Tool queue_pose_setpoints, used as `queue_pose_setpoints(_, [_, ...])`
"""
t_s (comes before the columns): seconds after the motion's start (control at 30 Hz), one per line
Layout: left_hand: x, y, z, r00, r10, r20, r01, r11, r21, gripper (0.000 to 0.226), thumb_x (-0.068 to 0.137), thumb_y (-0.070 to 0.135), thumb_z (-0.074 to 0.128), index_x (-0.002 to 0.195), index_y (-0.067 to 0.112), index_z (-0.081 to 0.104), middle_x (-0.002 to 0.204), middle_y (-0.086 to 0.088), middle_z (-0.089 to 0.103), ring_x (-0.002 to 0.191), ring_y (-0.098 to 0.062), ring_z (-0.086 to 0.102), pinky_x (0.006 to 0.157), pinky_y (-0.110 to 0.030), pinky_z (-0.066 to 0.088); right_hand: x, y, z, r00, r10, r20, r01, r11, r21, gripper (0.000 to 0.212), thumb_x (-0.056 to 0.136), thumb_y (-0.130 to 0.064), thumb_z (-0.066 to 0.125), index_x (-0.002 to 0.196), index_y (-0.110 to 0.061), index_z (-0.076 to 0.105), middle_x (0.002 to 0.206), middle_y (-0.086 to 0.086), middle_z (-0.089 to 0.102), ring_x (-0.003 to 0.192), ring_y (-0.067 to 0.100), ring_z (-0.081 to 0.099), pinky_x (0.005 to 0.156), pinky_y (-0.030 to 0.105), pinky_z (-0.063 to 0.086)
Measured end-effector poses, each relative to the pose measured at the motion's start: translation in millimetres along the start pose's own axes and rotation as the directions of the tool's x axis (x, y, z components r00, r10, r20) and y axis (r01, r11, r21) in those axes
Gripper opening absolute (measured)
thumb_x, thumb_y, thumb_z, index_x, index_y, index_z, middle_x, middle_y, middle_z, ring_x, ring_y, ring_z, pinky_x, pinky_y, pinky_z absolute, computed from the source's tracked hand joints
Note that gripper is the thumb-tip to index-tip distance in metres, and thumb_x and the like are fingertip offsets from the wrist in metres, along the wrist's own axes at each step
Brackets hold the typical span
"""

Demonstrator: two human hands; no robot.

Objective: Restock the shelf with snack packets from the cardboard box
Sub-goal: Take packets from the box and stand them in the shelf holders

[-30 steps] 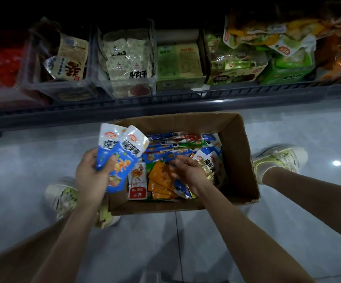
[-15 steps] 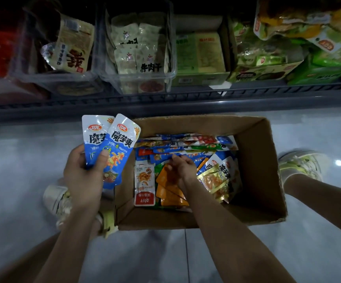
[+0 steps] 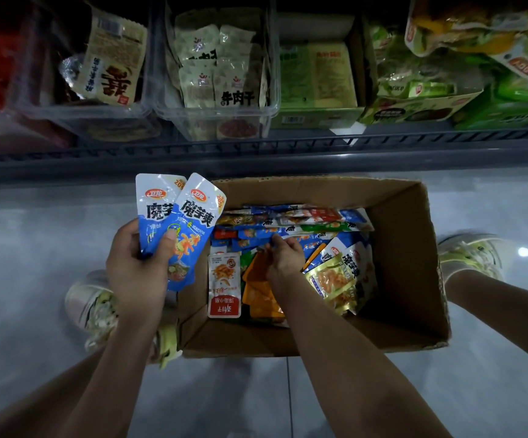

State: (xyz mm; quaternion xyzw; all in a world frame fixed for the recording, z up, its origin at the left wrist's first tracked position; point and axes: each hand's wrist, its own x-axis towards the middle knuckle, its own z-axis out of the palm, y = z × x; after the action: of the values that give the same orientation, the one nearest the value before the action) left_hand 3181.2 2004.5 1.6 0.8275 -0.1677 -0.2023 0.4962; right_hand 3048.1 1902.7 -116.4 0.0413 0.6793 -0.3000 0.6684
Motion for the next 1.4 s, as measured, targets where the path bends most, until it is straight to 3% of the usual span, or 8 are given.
queue_pose_setpoints(0.17, [-5.6, 4.9, -3.1, 1.0, -0.011, -0.017, 0.011, 1.0, -0.01, 0.029, 0.086, 0.019, 0.07, 0.112, 0.018, 0.058, 0.104, 0.0, 0.067, 0.088, -0.009, 0.066, 0.066, -0.021, 0.055, -23.7, -3.9, -18.5, 0.999, -0.018, -0.04, 0.016, 0.999, -0.032, 0.026, 0.087, 0.004, 0.06, 0.074, -0.014, 0.047, 0.062, 0.006, 0.055, 0.053, 0.015, 0.052, 0.053, 0.028, 0.05])
queue_pose_setpoints(0.27, [-11.7, 10.1, -3.8, 0.999, -0.034, -0.018, 0.034, 0.999, -0.035, 0.03, 0.085, 0.019, 0.07, 0.112, 0.017, 0.057, 0.101, 0.003, 0.067, 0.082, -0.002, 0.066, 0.059, -0.013, 0.054, -40.8, -10.9, -36.3, 0.999, -0.001, -0.038, -0.002, 0.997, -0.076, 0.026, 0.086, 0.005, 0.061, 0.074, -0.013, 0.046, 0.065, 0.011, 0.056, 0.061, 0.023, 0.056, 0.064, 0.043, 0.055])
queue_pose_setpoints(0.4, [-23.9, 19.4, -3.7, 0.999, -0.04, -0.005, 0.039, 0.994, -0.102, 0.029, 0.084, 0.011, 0.071, 0.109, 0.018, 0.057, 0.095, 0.004, 0.066, 0.072, 0.006, 0.064, 0.058, -0.013, 0.053, -62.4, -28.3, -64.0, 0.999, -0.039, -0.014, 0.036, 0.99, -0.138, 0.023, 0.087, 0.005, 0.061, 0.075, -0.01, 0.047, 0.063, 0.009, 0.054, 0.05, 0.016, 0.053, 0.038, 0.021, 0.047])
queue_pose_setpoints(0.77, [-63.4, 57.9, -15.6, 0.995, 0.091, 0.048, -0.087, 0.993, -0.078, 0.026, 0.082, 0.012, 0.073, 0.099, 0.024, 0.058, 0.094, 0.005, 0.066, 0.088, -0.019, 0.066, 0.08, -0.046, 0.054, -126.6, -101.4, -105.4, 0.909, -0.284, 0.306, 0.371, 0.886, -0.279, 0.022, 0.086, 0.005, 0.061, 0.072, -0.008, 0.051, 0.071, 0.006, 0.06, 0.046, 0.005, 0.055, 0.043, 0.019, 0.043])
queue_pose_setpoints(1.0, [-86.1, 98.3, -24.4, 0.993, 0.1, 0.062, -0.09, 0.985, -0.145, 0.027, 0.081, 0.006, 0.072, 0.099, 0.02, 0.058, 0.094, -0.001, 0.067, 0.084, -0.016, 0.067, 0.077, -0.039, 0.055, -180.1, -145.0, -109.0, 0.831, -0.307, 0.464, 0.477, 0.823, -0.309, 0.018, 0.085, 0.003, 0.057, 0.07, -0.008, 0.057, 0.068, 0.008, 0.056, 0.059, 0.015, 0.045, 0.055, 0.026, 0.037])
queue_pose_setpoints(1.1, [-95.9, 127.7, -24.1, 0.987, 0.063, 0.145, -0.027, 0.97, -0.241, 0.023, 0.082, 0.003, 0.07, 0.098, 0.013, 0.056, 0.086, 0.001, 0.065, 0.063, 0.004, 0.061, 0.062, -0.024, 0.051, -211.3, -158.9, -102.2, 0.788, -0.286, 0.546, 0.53, 0.766, -0.363, 0.025, 0.087, 0.001, 0.055, 0.064, -0.01, 0.054, 0.049, 0.0, 0.047, 0.044, 0.011, 0.039, 0.043, 0.022, 0.034])
queue_pose_setpoints(1.27, [-111.8, 176.7, -20.5, 0.932, -0.059, 0.357, 0.235, 0.85, -0.471, 0.015, 0.086, 0.002, 0.065, 0.094, 0.012, 0.058, 0.099, -0.013, 0.07, 0.09, -0.03, 0.067, 0.084, -0.049, 0.053, -265.4, -173.5, -78.6, 0.693, -0.307, 0.652, 0.646, 0.666, -0.373, 0.026, 0.085, 0.002, 0.058, 0.063, -0.008, 0.052, 0.051, 0.006, 0.04, 0.039, 0.014, 0.033, 0.039, 0.017, 0.024])
queue_pose_setpoints(1.4, [-118.7, 211.7, -26.6, 0.896, -0.081, 0.437, 0.332, 0.776, -0.537, 0.019, 0.091, 0.013, 0.062, 0.109, 0.012, 0.058, 0.101, -0.011, 0.071, 0.083, -0.027, 0.07, 0.066, -0.039, 0.056, -303.7, -186.1, -61.7, 0.612, -0.376, 0.696, 0.724, 0.62, -0.303, 0.024, 0.088, 0.004, 0.058, 0.066, -0.005, 0.052, 0.046, 0.0, 0.055, 0.043, 0.011, 0.052, 0.044, 0.017, 0.04])
